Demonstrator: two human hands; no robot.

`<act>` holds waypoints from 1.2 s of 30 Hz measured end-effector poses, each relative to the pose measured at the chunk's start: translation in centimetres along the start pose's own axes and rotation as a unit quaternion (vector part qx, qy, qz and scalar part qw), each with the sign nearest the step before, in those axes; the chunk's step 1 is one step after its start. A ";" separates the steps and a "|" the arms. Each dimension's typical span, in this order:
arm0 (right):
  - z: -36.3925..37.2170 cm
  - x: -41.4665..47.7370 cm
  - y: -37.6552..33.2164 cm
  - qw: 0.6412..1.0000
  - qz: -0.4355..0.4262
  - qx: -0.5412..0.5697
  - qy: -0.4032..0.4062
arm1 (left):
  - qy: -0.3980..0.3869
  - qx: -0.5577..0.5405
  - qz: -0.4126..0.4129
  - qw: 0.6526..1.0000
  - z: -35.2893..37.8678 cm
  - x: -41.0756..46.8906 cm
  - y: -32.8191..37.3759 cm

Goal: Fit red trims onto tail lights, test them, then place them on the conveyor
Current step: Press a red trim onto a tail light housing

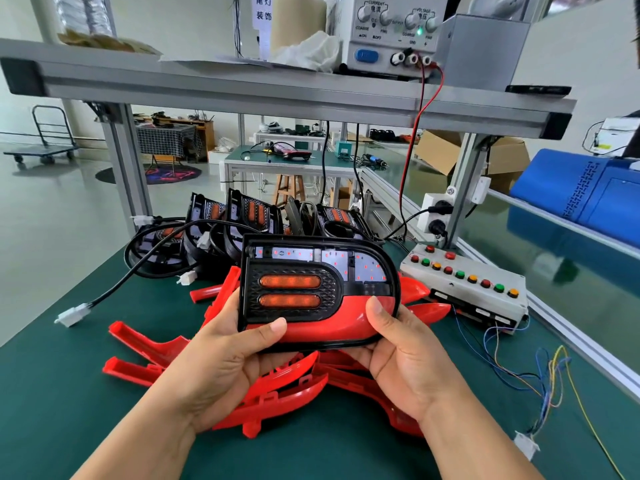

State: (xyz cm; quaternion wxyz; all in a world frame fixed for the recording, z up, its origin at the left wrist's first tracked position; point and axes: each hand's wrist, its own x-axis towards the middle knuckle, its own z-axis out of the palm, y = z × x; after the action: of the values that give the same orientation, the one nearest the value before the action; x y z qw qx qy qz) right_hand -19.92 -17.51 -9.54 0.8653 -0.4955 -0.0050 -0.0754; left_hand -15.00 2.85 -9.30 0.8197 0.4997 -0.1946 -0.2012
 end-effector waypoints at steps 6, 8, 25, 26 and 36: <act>-0.3 -0.1 -0.1 0.998 0.034 0.050 -0.017 | -0.003 0.013 -0.008 1.000 -0.8 -0.1 0.5; -0.2 -0.1 0.1 0.997 0.039 0.070 -0.014 | 0.002 0.014 -0.006 1.000 -0.7 -0.1 0.4; -0.4 0.1 0.2 0.996 0.058 0.070 0.003 | 0.072 -0.026 -0.020 0.997 -0.2 0.3 0.4; -0.5 0.1 0.2 0.996 0.059 0.067 0.002 | 0.069 -0.031 -0.025 0.997 -0.2 0.2 0.5; 0.2 0.2 0.9 0.999 0.036 0.016 0.016 | 0.138 0.047 0.012 0.989 0.9 0.3 0.1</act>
State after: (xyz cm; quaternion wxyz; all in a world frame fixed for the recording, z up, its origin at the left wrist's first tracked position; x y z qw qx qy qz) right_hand -19.56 -16.98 -10.17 0.8750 -0.4806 0.0257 -0.0517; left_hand -15.23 2.02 -8.81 0.8166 0.5583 -0.0955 -0.1109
